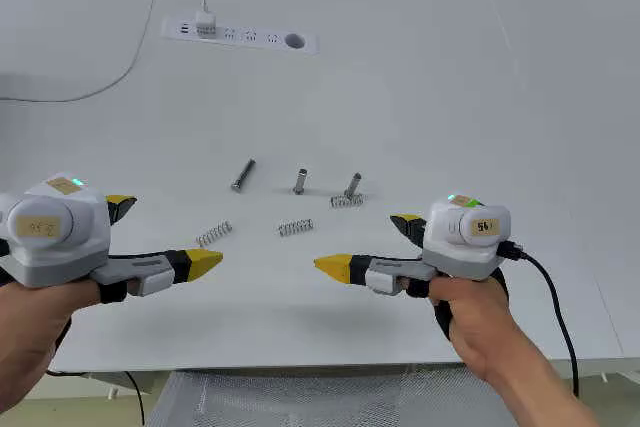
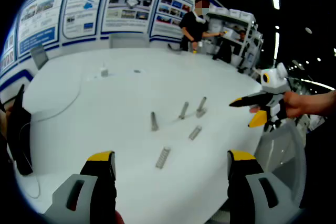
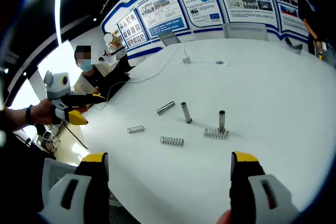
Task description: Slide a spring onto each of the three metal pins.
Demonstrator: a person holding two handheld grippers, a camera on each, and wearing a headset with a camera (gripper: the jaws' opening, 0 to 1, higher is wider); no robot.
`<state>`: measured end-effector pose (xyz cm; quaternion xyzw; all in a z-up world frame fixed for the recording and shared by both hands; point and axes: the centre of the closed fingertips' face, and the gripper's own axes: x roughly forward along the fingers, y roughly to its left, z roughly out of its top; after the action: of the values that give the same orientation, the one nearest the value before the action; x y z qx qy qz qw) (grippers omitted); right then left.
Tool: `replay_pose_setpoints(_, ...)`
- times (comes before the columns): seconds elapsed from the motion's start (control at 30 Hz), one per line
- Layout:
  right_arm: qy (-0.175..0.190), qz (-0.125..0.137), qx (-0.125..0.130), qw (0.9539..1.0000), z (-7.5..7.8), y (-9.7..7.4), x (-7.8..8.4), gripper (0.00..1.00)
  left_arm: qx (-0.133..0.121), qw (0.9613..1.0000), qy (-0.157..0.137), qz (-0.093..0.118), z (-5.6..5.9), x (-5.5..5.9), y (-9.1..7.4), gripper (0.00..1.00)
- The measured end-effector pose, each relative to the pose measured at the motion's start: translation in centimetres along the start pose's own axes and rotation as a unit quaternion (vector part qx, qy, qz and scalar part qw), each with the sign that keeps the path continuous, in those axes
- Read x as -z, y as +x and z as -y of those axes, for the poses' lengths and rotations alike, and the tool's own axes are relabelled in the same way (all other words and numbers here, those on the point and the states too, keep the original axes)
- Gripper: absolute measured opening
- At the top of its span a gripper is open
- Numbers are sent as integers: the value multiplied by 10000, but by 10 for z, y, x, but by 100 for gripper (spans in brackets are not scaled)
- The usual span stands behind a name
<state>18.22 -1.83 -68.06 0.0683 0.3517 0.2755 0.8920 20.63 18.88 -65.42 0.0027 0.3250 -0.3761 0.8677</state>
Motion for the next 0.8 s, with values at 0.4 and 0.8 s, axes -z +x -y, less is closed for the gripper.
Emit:
replay_pose_setpoints(0.4,95,-11,4,10000,1,-2,3,97,-11,10000,51,16,-1,-2,-3,89)
replay_pose_setpoints(0.8,69,-25,-21,10000,0,-3,4,98,5,10000,63,-10,0,-2,0,89)
